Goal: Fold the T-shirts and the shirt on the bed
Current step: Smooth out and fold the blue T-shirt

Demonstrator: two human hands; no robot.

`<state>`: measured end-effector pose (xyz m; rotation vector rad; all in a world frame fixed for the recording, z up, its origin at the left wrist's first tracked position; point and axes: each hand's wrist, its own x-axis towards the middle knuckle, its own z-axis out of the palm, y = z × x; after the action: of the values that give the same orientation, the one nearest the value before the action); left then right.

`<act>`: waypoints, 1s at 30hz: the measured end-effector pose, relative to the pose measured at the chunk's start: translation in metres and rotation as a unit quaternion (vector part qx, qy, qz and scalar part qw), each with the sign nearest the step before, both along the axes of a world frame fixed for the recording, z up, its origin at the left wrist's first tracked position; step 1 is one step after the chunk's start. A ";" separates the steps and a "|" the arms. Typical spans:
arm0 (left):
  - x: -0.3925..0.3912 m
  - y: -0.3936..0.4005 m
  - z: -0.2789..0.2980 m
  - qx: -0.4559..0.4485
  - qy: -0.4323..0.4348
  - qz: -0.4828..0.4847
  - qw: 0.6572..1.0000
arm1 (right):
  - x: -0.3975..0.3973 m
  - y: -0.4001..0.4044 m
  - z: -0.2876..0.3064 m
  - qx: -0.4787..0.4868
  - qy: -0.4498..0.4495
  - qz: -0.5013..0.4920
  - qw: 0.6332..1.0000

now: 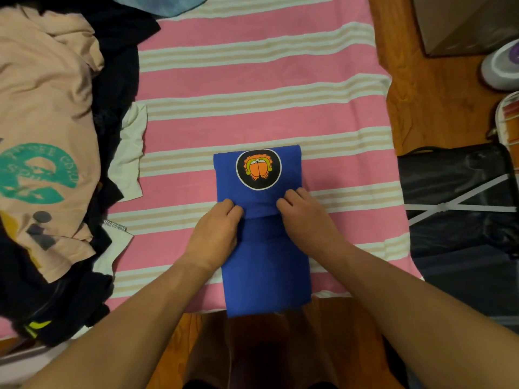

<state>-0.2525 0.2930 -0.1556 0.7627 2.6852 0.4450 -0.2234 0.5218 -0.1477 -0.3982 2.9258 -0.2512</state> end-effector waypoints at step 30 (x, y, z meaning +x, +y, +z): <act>0.068 -0.011 0.017 0.159 -0.258 0.481 0.823 | 0.074 -0.006 0.010 -0.256 -0.206 -0.433 0.840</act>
<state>-0.1845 0.2816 -0.1383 -0.6713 2.2675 1.1456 -0.1492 0.5160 -0.1373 0.8576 2.3499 -1.0816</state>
